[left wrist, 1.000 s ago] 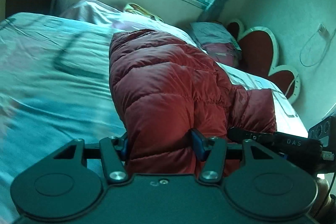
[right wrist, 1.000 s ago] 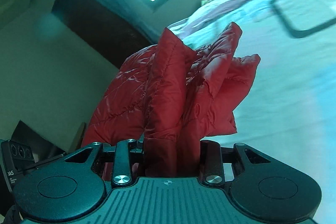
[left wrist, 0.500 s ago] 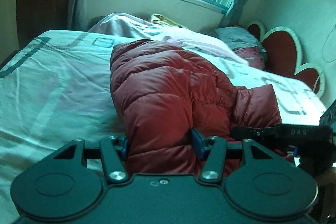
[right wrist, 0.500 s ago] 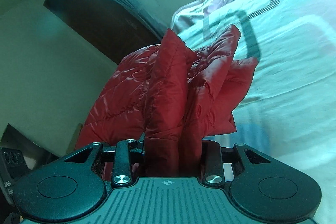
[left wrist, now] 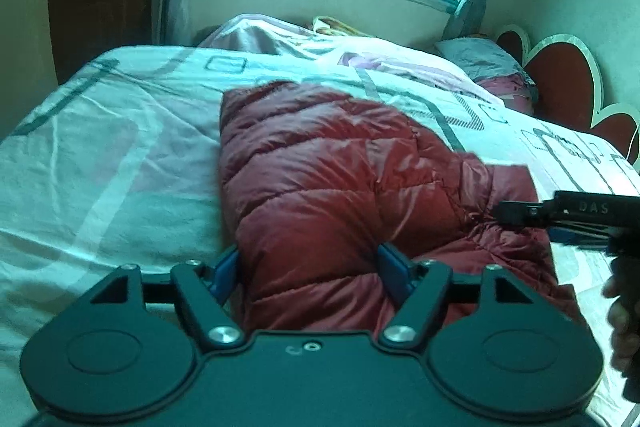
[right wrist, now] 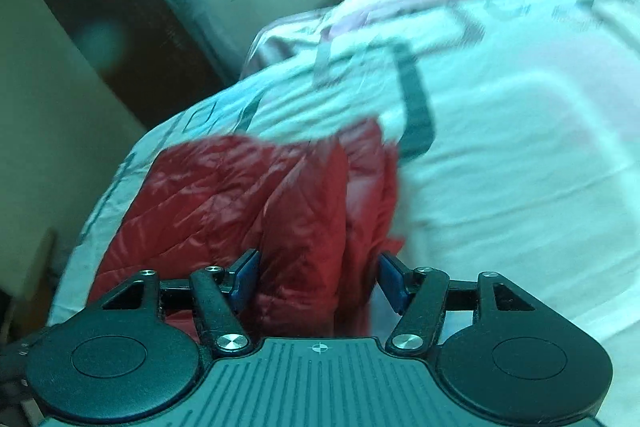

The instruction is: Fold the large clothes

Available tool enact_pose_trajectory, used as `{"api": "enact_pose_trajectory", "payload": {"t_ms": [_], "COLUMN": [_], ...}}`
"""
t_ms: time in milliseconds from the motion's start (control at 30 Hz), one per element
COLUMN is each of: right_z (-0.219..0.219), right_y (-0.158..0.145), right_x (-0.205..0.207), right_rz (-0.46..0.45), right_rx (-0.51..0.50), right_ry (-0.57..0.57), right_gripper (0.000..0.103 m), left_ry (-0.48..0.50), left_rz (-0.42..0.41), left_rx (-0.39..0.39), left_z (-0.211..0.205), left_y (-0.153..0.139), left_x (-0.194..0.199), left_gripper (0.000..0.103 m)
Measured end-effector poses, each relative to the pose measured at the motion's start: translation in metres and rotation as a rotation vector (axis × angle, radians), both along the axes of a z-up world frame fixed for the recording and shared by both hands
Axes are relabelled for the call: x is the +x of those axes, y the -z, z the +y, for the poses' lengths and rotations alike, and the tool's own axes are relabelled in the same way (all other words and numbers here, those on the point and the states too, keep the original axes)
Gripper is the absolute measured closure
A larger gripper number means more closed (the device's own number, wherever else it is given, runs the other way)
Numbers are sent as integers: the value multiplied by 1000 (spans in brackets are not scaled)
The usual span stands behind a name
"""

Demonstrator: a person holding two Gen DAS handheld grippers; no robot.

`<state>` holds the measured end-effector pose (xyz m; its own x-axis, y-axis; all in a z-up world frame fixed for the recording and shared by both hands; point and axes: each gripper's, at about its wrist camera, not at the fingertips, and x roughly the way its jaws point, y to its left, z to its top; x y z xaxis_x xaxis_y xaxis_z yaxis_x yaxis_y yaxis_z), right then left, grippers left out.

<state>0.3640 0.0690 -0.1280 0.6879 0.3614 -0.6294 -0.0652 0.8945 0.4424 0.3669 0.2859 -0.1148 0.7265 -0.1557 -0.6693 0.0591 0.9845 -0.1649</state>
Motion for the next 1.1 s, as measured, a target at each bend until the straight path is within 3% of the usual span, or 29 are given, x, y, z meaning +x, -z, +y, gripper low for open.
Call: {"api": "enact_pose_trajectory", "payload": {"t_ms": [167, 333, 400, 433, 467, 667, 767, 867, 1100], "right_z": [14, 36, 48, 52, 57, 65, 68, 70, 85], "right_y": [-30, -43, -38, -33, -26, 16, 13, 1, 17], "right_x": [-23, -70, -85, -90, -93, -82, -81, -92, -82], "right_rz": [-127, -191, -184, -170, -156, -50, -36, -96, -35], "right_rx": [-137, -179, -199, -209, -222, -277, -264, -278, -357], "right_ry": [-9, -120, -179, -201, -214, -186, -158, -133, -149], "right_gripper": [41, 42, 52, 65, 68, 68, 68, 67, 67], "left_ry": [-3, 23, 19, 19, 12, 8, 11, 14, -22], "left_rz": [-40, -40, -25, -20, -12, 39, 41, 40, 71], "left_rx": [21, 28, 14, 8, 2, -51, -66, -67, -46], "left_z": [6, 8, 9, 9, 8, 13, 15, 16, 10], "left_y": [-15, -25, -20, -17, -13, 3, -3, -7, -11], "left_x": [-25, -58, -68, -70, -71, -65, -64, -65, -65], "left_gripper": [34, 37, 37, 37, 37, 37, 40, 31, 11]}}
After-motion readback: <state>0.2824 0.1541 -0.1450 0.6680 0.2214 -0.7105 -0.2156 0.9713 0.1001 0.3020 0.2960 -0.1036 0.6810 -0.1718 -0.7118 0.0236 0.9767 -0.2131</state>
